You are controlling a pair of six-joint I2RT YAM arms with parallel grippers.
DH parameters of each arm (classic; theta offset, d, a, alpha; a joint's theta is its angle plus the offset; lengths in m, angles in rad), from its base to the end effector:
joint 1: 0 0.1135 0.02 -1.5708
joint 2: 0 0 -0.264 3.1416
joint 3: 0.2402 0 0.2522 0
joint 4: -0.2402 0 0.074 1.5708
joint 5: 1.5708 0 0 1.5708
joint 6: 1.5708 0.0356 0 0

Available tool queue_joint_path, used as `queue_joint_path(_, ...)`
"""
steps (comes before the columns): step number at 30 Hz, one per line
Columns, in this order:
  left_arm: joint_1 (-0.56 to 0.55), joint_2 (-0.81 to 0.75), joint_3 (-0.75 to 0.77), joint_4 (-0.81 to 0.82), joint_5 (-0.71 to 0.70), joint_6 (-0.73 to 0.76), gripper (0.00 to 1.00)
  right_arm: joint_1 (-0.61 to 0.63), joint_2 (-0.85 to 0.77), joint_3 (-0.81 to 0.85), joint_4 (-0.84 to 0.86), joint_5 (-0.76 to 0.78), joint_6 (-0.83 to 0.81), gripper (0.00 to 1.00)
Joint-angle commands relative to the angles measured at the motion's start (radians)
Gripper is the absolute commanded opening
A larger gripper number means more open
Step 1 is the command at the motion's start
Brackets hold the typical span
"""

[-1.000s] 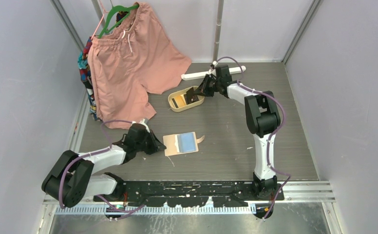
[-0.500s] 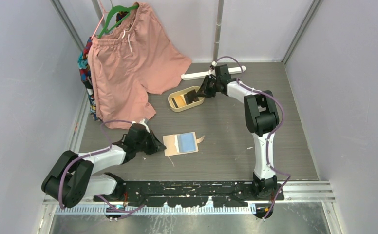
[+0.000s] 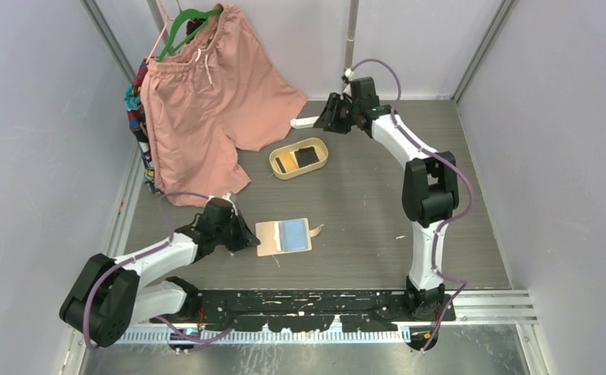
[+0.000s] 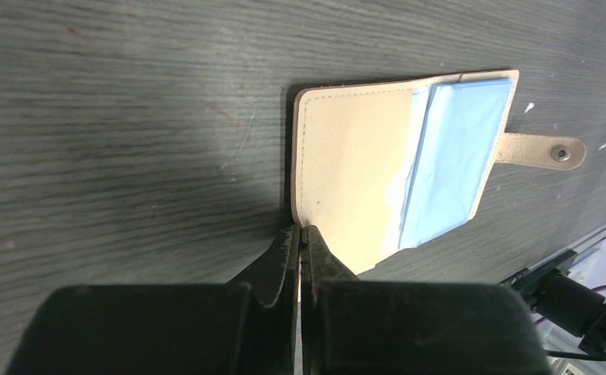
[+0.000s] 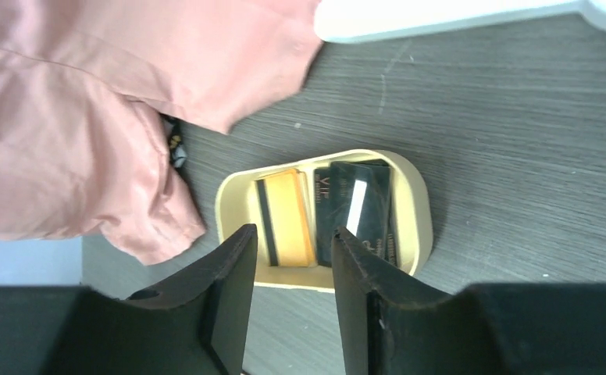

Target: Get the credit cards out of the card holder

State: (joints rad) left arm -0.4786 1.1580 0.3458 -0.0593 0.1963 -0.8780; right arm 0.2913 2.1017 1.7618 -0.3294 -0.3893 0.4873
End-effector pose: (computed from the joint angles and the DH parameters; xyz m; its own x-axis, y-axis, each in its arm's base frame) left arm 0.1710 -0.0965 0.1355 -0.8672 -0.4003 -0.2963 -0.1630 0.7903 -0.5906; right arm 0.4640 0.1532 0.2497 -0.7830 0.2175 -0.5827 -0.2084 0.7909 0.5753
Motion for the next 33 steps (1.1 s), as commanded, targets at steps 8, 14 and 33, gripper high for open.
queue_joint_path(8,-0.002,-0.070,0.150,-0.351,-0.051,0.154,0.00,0.027,-0.375,-0.274,0.060,-0.064,0.098,0.52)
queue_joint_path(14,-0.003,-0.106,0.221,-0.443,-0.080,0.191,0.00,0.171,-0.542,-0.579,-0.082,0.115,0.049,0.53)
queue_joint_path(33,-0.005,-0.143,0.248,-0.484,-0.103,0.182,0.00,0.417,-0.612,-0.837,-0.080,0.185,0.255,0.48)
